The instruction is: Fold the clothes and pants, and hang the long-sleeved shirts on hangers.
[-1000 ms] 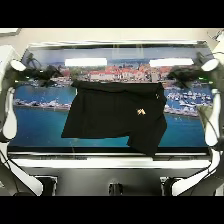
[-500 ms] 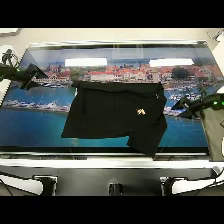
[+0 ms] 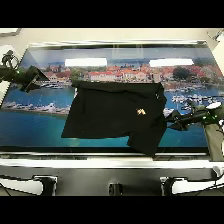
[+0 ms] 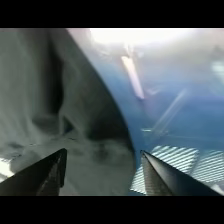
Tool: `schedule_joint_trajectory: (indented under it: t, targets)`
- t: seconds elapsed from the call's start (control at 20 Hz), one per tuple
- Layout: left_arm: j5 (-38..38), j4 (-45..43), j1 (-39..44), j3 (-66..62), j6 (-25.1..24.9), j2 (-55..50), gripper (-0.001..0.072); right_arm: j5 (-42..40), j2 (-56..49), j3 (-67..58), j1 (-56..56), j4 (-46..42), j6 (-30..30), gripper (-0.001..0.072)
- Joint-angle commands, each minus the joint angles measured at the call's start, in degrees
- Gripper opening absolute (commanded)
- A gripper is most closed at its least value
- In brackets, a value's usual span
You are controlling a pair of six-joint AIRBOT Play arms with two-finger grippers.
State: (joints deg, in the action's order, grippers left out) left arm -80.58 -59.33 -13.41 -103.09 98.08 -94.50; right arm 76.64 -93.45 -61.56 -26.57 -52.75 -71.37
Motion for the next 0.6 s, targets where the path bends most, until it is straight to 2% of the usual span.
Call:
schedule_joint_trajectory:
  t: [0.0,0.1,0.15,0.2,0.25,0.3,0.45,0.5,0.55]
  targets:
    - [0.0,0.0,0.0,0.1,-0.1,0.1,0.0615,-4.2,0.0,2.3,0.4,2.2,1.8,0.0462]
    - [0.0,0.0,0.0,0.1,-0.1,0.1,0.0615,-6.0,0.0,4.0,2.0,2.0,1.7,0.0422]
    - [0.0,0.0,0.0,0.1,-0.1,0.1,0.0615,-6.3,0.0,4.5,2.7,1.5,1.6,0.0363]
    - [-0.1,0.0,0.0,0.1,-0.2,0.1,0.0615,-6.1,0.0,4.5,3.0,1.0,1.7,0.0191]
    - [-0.3,0.0,-0.1,0.1,-0.5,0.1,0.0615,-6.1,0.0,4.5,3.0,1.1,1.8,0.0086]
    - [-1.3,0.0,-0.3,0.4,-1.9,0.1,0.0615,-6.2,0.3,4.5,2.8,1.1,1.8,0.0035]
    - [-3.4,0.0,-1.4,6.3,-6.1,1.4,0.0599,-6.8,2.1,4.5,2.8,1.1,1.8,0.0033]
    - [-1.2,0.0,-1.9,10.7,-9.0,3.3,0.057,-6.7,2.9,4.5,2.8,1.0,1.8,0.0033]
    - [2.0,0.1,-2.4,16.4,-11.3,5.7,0.057,-6.5,3.7,4.5,2.8,1.0,1.8,0.0033]
